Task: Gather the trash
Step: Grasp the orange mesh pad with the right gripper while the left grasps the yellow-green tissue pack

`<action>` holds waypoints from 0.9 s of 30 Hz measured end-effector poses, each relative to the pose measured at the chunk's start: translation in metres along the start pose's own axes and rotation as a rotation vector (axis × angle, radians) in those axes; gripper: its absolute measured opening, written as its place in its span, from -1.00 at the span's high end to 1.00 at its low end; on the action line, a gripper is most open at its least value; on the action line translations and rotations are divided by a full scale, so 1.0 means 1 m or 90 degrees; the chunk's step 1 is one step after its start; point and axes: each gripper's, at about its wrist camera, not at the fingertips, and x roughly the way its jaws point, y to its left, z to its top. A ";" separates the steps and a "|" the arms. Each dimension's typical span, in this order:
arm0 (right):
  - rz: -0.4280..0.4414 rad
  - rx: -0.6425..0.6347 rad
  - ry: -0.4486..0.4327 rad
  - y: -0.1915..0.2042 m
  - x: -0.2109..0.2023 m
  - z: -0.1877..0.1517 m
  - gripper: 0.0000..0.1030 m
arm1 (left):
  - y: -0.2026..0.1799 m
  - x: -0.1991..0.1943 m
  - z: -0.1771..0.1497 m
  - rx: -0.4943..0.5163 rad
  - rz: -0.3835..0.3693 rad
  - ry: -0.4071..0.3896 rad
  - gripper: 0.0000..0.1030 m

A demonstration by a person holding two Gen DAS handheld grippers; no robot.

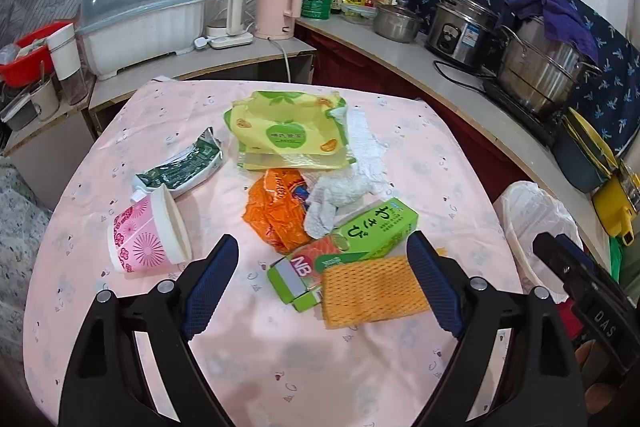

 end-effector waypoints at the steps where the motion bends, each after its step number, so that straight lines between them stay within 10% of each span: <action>1: 0.002 -0.002 0.004 0.003 0.002 -0.001 -0.17 | 0.002 0.000 0.001 -0.002 0.001 -0.001 -0.59; 21: 0.020 -0.023 0.145 0.014 0.102 -0.035 -0.17 | -0.008 0.069 0.031 0.022 0.020 0.025 -0.65; 27: 0.026 -0.054 0.165 0.024 0.116 -0.053 0.22 | -0.003 0.081 0.028 0.014 0.029 0.041 -0.65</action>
